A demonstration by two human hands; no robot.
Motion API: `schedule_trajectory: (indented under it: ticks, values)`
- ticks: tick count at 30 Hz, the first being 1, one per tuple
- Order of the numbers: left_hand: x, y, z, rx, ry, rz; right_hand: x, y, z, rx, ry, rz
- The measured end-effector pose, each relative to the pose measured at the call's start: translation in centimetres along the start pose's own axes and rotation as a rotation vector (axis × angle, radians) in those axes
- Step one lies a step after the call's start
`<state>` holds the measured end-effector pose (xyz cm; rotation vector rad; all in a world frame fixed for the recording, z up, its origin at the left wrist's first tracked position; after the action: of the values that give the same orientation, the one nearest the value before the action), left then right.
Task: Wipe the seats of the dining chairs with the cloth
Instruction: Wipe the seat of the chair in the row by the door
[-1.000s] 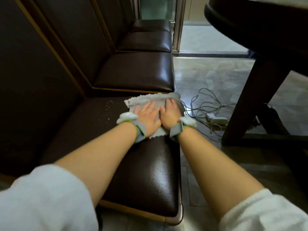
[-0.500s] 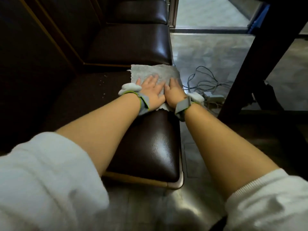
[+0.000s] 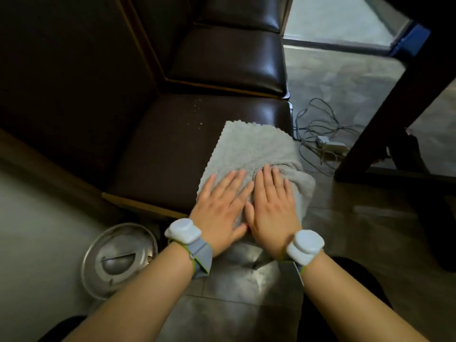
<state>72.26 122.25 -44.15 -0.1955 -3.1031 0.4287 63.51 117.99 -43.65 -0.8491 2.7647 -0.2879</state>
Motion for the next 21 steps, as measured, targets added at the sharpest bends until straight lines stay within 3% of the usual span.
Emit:
schedule_trajectory:
  ticks: [4,9,14,18,21]
  values:
    - [-4.2,3.0,0.2,-0.002,0.014,-0.114,-5.0,-1.4,1.1,-0.056,0.075,-0.164]
    - [-13.8,9.3,0.0,0.026,0.039,-0.437,-15.7,-5.1,4.7,-0.188,0.106,-0.427]
    - [-19.3,11.6,-0.1,0.057,0.168,-0.668,-23.6,-9.6,7.3,-0.285,0.189,-0.57]
    - [-18.7,10.6,-0.5,0.09,0.197,-0.707,-23.3,-10.4,6.9,-0.291,0.158,-0.692]
    - [-17.1,9.4,-0.7,0.026,0.122,-0.718,-20.7,-10.0,6.2,-0.288,0.05,-0.642]
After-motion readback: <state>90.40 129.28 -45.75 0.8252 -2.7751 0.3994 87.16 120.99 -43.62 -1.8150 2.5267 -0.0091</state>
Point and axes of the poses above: each hand's wrist, its own y-axis away from the middle knuckle, its own z-axis out of the palm, x = y × z, the point moved 8 cm from there along -y, towards the middle knuckle, and after that the axes turned 8 degrees about x, right-handed, at the moved point
